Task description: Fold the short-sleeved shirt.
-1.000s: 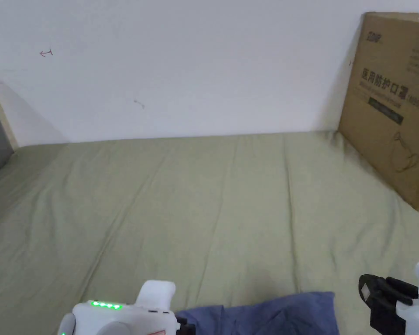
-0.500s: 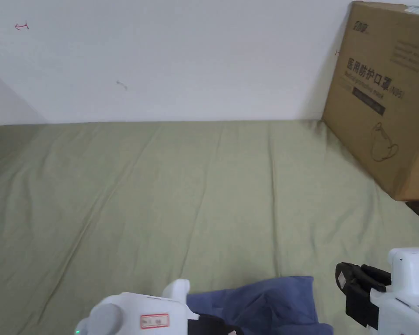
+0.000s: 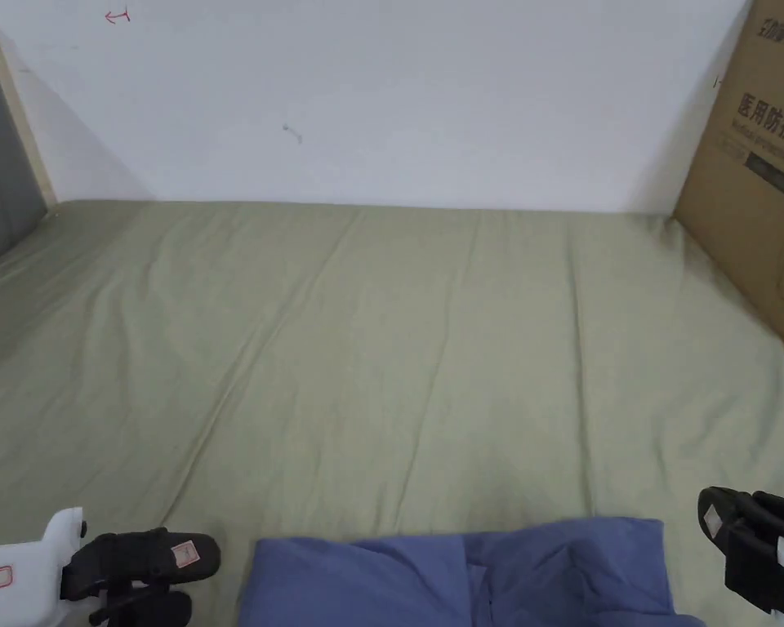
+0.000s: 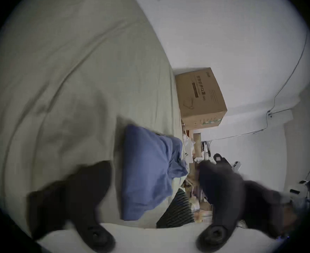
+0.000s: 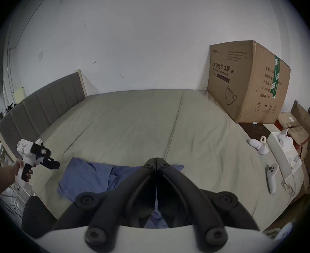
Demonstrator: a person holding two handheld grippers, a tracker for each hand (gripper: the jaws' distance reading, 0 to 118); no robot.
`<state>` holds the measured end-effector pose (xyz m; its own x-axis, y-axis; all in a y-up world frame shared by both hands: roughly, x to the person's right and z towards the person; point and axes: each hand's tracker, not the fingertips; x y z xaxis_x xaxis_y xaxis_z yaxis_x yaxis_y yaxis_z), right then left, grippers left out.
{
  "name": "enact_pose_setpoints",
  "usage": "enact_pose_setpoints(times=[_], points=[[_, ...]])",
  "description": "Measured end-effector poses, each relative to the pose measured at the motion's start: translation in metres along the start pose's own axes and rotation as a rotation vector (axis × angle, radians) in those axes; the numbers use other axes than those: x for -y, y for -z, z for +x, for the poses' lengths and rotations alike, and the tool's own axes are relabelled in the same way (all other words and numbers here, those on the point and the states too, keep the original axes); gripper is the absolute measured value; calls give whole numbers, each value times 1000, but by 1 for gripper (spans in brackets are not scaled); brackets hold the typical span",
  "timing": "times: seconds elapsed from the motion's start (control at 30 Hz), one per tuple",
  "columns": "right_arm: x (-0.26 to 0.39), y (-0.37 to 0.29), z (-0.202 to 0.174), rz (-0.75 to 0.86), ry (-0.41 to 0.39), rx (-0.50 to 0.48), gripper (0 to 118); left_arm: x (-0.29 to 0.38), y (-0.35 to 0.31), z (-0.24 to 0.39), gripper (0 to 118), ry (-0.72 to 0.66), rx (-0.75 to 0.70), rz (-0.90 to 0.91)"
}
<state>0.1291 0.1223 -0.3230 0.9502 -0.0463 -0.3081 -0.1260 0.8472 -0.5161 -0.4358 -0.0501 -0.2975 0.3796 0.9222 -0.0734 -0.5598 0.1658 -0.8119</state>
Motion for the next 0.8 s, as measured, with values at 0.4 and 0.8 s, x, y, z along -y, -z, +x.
enact_pose_setpoints(times=[0.4,0.8], points=[[-5,6,-17,-41,-98,2,0,22,133,-5,118,-60,266,-245],[-7,7,-12,-51,-55,-34,0,16,96,-18,10,90,-142,-180]])
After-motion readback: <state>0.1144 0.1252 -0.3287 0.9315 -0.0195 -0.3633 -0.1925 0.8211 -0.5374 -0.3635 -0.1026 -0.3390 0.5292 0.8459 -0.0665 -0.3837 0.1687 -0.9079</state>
